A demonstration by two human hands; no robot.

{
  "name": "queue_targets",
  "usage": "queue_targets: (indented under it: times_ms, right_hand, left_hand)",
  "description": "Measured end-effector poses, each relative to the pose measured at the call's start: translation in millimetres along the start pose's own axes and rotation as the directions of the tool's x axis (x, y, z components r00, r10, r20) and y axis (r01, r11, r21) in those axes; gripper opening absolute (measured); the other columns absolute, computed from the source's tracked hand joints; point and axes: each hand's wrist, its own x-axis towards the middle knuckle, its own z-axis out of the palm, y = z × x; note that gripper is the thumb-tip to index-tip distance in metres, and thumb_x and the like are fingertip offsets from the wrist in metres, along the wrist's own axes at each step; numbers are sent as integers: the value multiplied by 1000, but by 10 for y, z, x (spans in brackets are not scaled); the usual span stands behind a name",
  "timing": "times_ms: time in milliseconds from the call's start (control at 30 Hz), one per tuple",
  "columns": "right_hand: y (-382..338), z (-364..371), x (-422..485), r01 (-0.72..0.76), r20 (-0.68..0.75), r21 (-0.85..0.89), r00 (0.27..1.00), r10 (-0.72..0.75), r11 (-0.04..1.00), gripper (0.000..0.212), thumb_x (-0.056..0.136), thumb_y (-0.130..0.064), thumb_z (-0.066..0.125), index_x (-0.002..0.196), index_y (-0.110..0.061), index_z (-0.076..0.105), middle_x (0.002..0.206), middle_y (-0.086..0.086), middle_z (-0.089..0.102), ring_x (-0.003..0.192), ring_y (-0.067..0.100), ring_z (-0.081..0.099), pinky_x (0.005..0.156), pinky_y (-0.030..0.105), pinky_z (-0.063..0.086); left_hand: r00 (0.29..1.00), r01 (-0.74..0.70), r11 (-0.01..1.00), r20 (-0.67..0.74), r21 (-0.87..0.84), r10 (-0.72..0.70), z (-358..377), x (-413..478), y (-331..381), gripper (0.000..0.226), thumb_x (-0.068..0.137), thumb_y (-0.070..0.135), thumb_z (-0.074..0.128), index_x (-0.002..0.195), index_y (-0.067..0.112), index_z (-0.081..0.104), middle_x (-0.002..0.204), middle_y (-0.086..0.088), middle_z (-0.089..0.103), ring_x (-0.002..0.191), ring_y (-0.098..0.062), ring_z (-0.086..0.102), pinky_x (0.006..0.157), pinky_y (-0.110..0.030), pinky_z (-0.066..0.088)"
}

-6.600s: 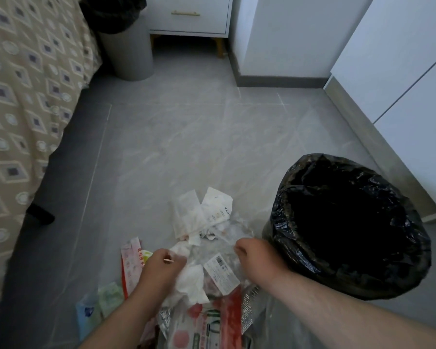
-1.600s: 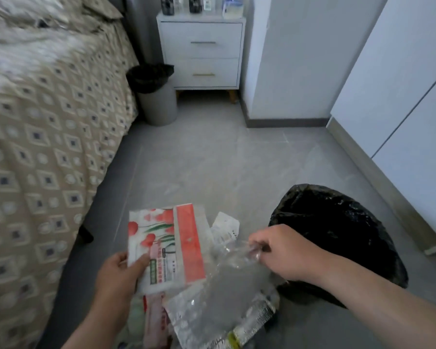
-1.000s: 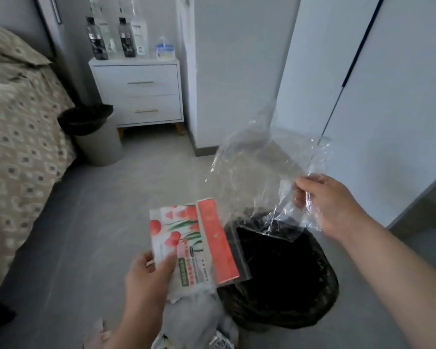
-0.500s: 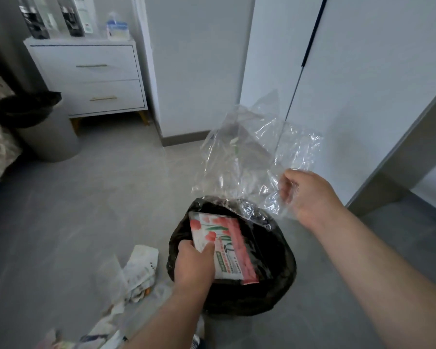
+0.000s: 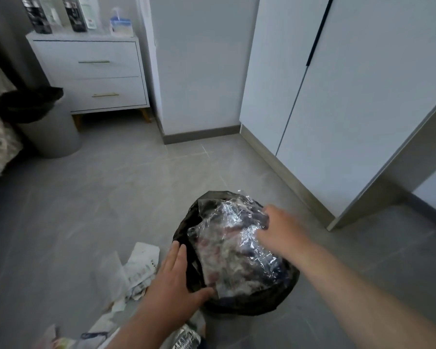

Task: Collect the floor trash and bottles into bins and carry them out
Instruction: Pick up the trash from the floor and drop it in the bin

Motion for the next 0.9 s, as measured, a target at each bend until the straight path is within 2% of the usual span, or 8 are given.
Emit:
queue_targets:
  times_ms: [133,200,300,400,600,667,767,900]
  right_hand:
    - [-42,434,-102,274,-123,-340,935,-332,900,97,79,-34,67,150,-22,2,153,18,23,140,36,27,114,49,30]
    - [-118,573,-133,359,-103,-458,887,-450,813,100,78,-40,68,151,-23,2,159,20,7,147,39,8,118,51,11]
    - [-158,778,-53,430,192,-443,903,-385,786,86,84,-43,57,151,-27,4,160,15,-9,147,36,-11,118,49,-3]
    - [-191,981,64,399,472,-359,857,-205,844,83,81,-50,56,149,-35,12,161,11,0,147,36,-4,119,50,8]
    - [-395,1206,22,230,749,-122,659,-62,966,45,94,-33,49,137,-20,48,143,12,47,126,30,47,105,36,36]
    - [-393,1160,11,254,719,-142,691,-77,957,43,93,-34,49,135,-21,51,139,10,52,122,29,51,103,35,38]
    - [-358,1013,55,219,574,-100,810,-123,971,46,86,-30,56,132,-28,50,133,4,56,122,27,53,103,32,41]
    - [-640,652,43,211,244,94,943,-228,973,50,85,-10,47,134,-20,50,132,-2,52,124,17,49,103,26,40]
  left_hand:
    - [999,-17,991,-51,-130,10,56,19,-87,118,68,60,70,152,26,-6,157,17,-14,146,-6,1,118,-32,18]
    - [996,-39,985,-82,-166,25,98,37,-152,119,66,55,74,152,27,-3,158,17,-8,146,-3,-1,119,-30,15]
    - [996,-55,927,-88,-371,24,135,12,-203,110,61,38,84,143,50,11,147,30,28,133,14,26,106,-10,30]
    - [995,-41,858,-98,-511,-11,204,27,-269,94,62,19,85,120,63,24,102,50,48,96,38,38,71,10,32]
    - [997,-42,788,-81,-614,-10,290,60,-320,96,64,30,85,136,53,26,125,37,47,112,24,42,86,0,33]
    - [997,-38,779,-78,-626,-14,284,76,-322,97,65,27,84,141,45,26,132,34,44,115,24,40,91,0,33]
    - [997,11,810,-53,-587,-51,205,-1,-331,104,68,33,82,148,39,17,143,28,30,133,3,31,111,-28,35]
    - [981,-16,784,-162,-621,-108,-43,-217,-495,58,78,38,72,129,44,45,125,21,53,113,-1,54,81,-23,52]
